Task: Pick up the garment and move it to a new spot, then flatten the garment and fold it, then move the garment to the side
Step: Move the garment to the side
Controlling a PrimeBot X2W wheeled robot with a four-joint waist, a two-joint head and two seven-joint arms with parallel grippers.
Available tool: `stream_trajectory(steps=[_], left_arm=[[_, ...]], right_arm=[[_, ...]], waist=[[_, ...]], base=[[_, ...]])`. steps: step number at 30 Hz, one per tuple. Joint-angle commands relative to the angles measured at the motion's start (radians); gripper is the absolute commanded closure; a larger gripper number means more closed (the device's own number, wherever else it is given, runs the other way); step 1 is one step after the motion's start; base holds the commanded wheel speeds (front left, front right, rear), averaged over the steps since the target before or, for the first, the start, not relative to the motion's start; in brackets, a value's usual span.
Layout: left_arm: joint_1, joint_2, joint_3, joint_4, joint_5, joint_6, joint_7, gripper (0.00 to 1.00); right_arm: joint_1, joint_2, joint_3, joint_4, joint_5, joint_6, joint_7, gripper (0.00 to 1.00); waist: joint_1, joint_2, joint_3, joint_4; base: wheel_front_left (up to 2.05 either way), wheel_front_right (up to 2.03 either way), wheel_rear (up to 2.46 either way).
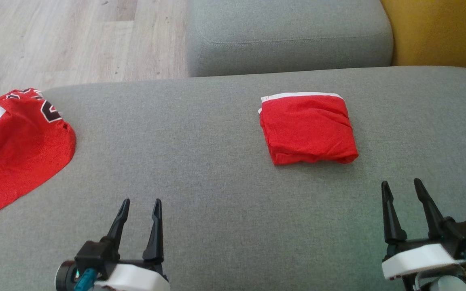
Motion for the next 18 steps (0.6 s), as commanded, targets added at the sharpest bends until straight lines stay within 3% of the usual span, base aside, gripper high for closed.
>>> stream_trajectory(steps=[1,11,18], left_arm=[[-0.049,0.002,0.028,-0.029,0.014,-0.004,-0.005,0.0],[-0.073,0.002,0.015,-0.045,0.015,-0.003,-0.005,0.0],[-0.154,0.002,-0.012,-0.086,0.016,-0.007,-0.005,0.0]], right_arm=[[-0.013,-0.002,0.017,-0.031,-0.005,0.007,-0.014,0.0],[-0.051,-0.013,0.022,-0.023,0.005,0.007,-0.014,0.0],[-0.214,-0.055,0.019,0.037,0.068,0.007,-0.007,0.0]], waist=[[0.0001,0.0,0.001,0.001],[0.0001,0.0,0.052,0.02],[0.0001,0.0,0.18,0.047]], base=[[0.0,0.0,0.0],[0.0,0.0,0.0],[0.0,0.0,0.0]])
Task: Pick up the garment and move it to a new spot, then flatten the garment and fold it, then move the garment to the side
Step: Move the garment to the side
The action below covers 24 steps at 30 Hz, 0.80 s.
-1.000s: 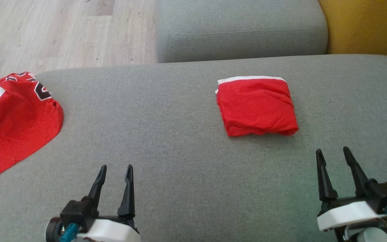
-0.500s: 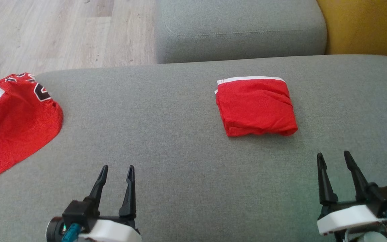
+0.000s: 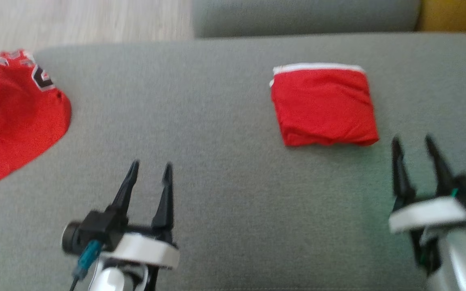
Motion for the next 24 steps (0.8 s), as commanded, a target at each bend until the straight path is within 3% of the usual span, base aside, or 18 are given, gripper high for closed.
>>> stream_trajectory(steps=[1,11,19,20,21,22,24], left_arm=[[-0.065,0.002,0.018,-0.044,0.008,-0.005,-0.005,0.0],[-0.182,0.002,-0.047,-0.08,-0.017,0.012,-0.005,0.0],[-0.232,0.002,-0.075,-0.086,-0.035,0.028,-0.005,0.0],[-0.235,0.002,-0.075,-0.087,-0.039,0.032,-0.005,0.0],[-0.237,0.002,-0.075,-0.089,-0.041,0.035,-0.005,0.0],[-0.238,0.002,-0.075,-0.09,-0.043,0.038,-0.005,0.0],[-0.237,0.002,-0.073,-0.09,-0.045,0.04,-0.005,0.0]], right_arm=[[-0.095,-0.036,0.017,-0.001,0.028,0.007,0.009,0.0],[-0.441,-0.156,0.064,0.246,0.273,0.007,0.37,0.0],[-0.543,-0.182,0.09,0.396,0.388,0.007,0.523,0.0],[-0.547,-0.181,0.098,0.406,0.404,0.007,0.533,0.21],[-0.55,-0.179,0.107,0.411,0.424,0.007,0.539,0.75],[-0.552,-0.177,0.111,0.416,0.444,0.007,0.54,1.0],[-0.557,-0.181,0.124,0.421,0.471,0.007,0.538,1.0]], waist=[[0.0,0.0,0.067,0.02],[0.0,0.0,0.214,0.053],[0.0,0.0,0.266,0.091],[0.0,0.0,0.268,0.093],[0.0,0.0,0.269,0.094],[0.0,0.0,0.27,0.094],[0.0,0.0,0.273,0.09]], base=[[0.0,0.0,0.0],[0.0,0.0,0.0],[0.0,0.0,0.0],[0.0,0.0,0.0],[0.0,0.0,0.0],[0.0,0.0,0.0],[0.0,0.0,0.0]])
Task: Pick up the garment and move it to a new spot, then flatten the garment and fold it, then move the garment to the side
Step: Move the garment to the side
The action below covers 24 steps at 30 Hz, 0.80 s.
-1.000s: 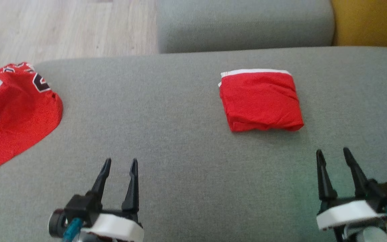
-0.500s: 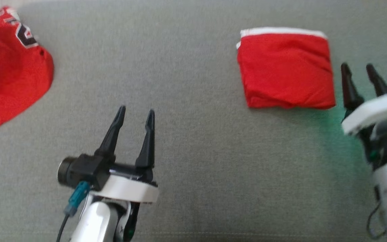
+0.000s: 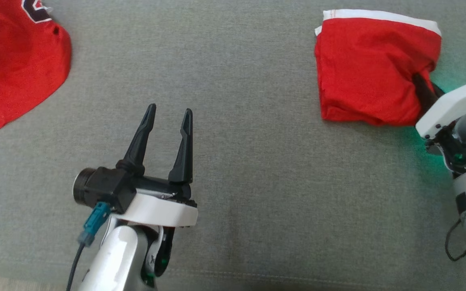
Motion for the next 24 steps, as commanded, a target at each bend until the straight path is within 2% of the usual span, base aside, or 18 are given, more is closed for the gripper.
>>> stream_trajectory(steps=[1,5,10,15,24], left_arm=[[-0.027,0.003,0.032,-0.038,0.0,0.003,-0.005,0.0],[-0.038,0.003,0.038,-0.052,0.002,0.002,-0.005,0.0],[-0.062,0.003,0.039,-0.07,0.017,-0.01,-0.005,0.0],[-0.111,0.003,0.045,-0.082,0.054,-0.04,-0.005,0.0],[-0.17,0.003,0.051,-0.109,0.094,-0.073,-0.005,0.0]], right_arm=[[-0.007,-0.01,0.027,-0.02,0.009,0.007,0.005,1.0],[-0.033,-0.067,0.061,-0.033,0.004,0.007,-0.02,1.0],[-0.064,-0.179,0.075,-0.051,-0.036,0.007,-0.041,1.0],[-0.092,-0.304,0.043,-0.065,-0.075,0.007,-0.041,1.0],[-0.146,-0.401,-0.009,-0.083,-0.141,0.007,-0.076,1.0]], waist=[[-0.0001,0.0,0.004,-0.006],[-0.0001,0.0,0.026,-0.038],[-0.0001,0.0,0.077,-0.093],[-0.0001,0.0,0.155,-0.16],[-0.0001,0.0,0.244,-0.228]], base=[[0.0,0.0,0.0],[0.0,0.0,0.0],[0.0,0.0,0.0],[0.0,0.0,0.0],[0.0,0.0,0.0]])
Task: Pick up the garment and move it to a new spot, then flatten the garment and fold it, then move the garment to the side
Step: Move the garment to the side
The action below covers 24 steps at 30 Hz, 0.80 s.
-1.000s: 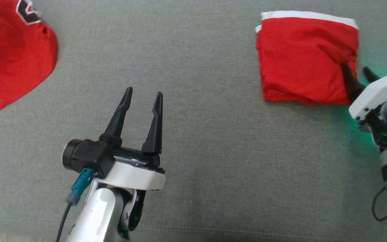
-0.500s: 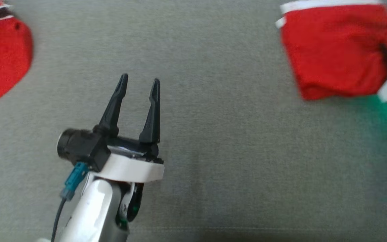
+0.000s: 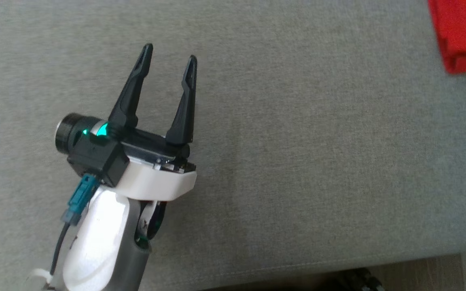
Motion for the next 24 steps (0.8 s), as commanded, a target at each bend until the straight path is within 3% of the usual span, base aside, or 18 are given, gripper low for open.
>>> stream_trajectory(steps=[1,9,10,11,12,17,24], left_arm=[[-0.02,0.007,0.026,-0.046,0.014,-0.005,-0.005,0.0],[-0.035,0.007,0.028,-0.073,0.017,-0.001,-0.005,0.0],[-0.036,0.007,0.028,-0.073,0.016,-0.001,-0.005,0.0],[-0.036,0.007,0.028,-0.073,0.016,-0.001,-0.005,0.0],[-0.038,0.007,0.028,-0.074,0.016,-0.001,-0.005,0.0],[-0.045,0.007,0.034,-0.068,0.007,-0.001,-0.005,0.0],[-0.018,0.007,0.038,-0.03,-0.03,0.023,-0.005,0.0]], right_arm=[[-0.013,-0.06,-0.012,-0.035,-0.028,0.007,-0.02,1.0],[-0.051,-0.083,-0.084,-0.042,-0.141,0.007,-0.078,1.0],[-0.055,-0.079,-0.103,-0.036,-0.156,0.007,-0.084,0.75],[-0.055,-0.079,-0.103,-0.036,-0.156,0.007,-0.084,0.75],[-0.06,-0.076,-0.122,-0.032,-0.178,0.007,-0.091,0.0],[-0.068,-0.019,-0.164,-0.059,-0.281,0.007,-0.187,0.0],[-0.009,0.141,-0.079,-0.115,-0.313,0.007,-0.316,0.0]], waist=[[-0.0001,0.0001,0.038,-0.031],[-0.0001,0.0001,0.091,-0.053],[-0.0001,0.0001,0.094,-0.053],[-0.0001,0.0001,0.094,-0.053],[-0.0001,0.0001,0.096,-0.053],[-0.0001,0.0001,0.071,-0.04],[-0.0001,0.0001,-0.07,0.009]], base=[[0.0,0.0,0.0],[0.0,0.0,0.0],[0.0,0.0,0.0],[0.0,0.0,0.0],[0.0,0.0,0.0],[0.0,0.0,0.0],[0.0,0.0,0.0]])
